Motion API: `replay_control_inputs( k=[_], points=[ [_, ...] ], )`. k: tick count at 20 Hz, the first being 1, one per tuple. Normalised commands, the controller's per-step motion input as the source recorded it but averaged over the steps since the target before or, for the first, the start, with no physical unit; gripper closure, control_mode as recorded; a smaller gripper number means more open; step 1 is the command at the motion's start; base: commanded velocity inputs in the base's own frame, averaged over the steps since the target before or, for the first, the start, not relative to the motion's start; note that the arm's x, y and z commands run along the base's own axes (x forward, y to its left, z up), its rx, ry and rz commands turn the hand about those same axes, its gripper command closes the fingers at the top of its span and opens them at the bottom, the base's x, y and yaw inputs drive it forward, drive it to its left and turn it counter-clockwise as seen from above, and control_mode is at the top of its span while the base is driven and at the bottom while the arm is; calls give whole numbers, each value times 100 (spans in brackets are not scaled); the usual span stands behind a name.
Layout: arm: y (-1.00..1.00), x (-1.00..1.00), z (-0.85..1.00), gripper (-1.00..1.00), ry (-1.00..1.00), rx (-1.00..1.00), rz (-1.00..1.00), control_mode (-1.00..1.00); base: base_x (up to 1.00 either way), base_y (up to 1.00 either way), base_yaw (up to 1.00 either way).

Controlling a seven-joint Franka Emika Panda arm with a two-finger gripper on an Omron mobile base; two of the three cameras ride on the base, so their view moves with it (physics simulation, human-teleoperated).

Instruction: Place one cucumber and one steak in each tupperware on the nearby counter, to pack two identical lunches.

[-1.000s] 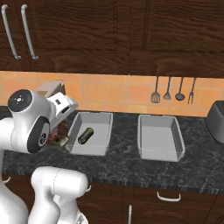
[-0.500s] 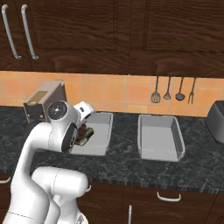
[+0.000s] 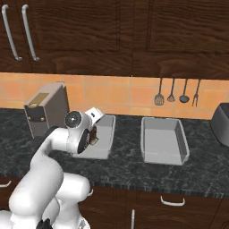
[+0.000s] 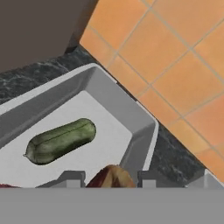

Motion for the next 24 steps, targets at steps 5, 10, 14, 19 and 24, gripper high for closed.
replay_control_inputs(
  k=[5,10,14,19,24],
  points=[
    [-8,80,-38,100,2,0,0,-100,0,0,0],
    [-1,80,-45,100,1,0,0,-100,0,0,0],
    [-5,86,-44,-100,4,0,0,-100,0,0,0],
    [-19,27,11,-100,4,0,0,-100,0,0,0],
    [0,-53,92,-100,-6,0,2,-100,0,0,0]
  ],
)
